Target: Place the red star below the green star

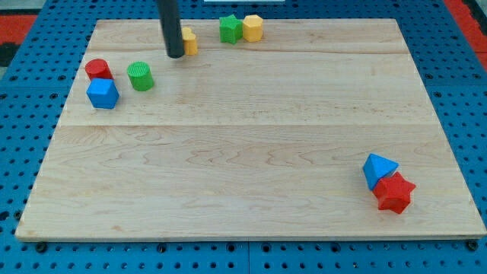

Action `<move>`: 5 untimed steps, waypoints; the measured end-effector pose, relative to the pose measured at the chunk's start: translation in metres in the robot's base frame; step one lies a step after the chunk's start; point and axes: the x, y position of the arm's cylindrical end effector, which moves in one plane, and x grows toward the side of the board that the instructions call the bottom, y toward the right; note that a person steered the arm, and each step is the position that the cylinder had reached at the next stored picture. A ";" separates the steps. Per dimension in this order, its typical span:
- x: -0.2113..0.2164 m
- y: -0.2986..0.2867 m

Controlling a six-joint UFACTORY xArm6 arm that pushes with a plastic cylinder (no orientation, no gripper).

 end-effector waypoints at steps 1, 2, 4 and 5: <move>-0.016 0.012; -0.028 0.043; 0.089 0.189; 0.157 0.312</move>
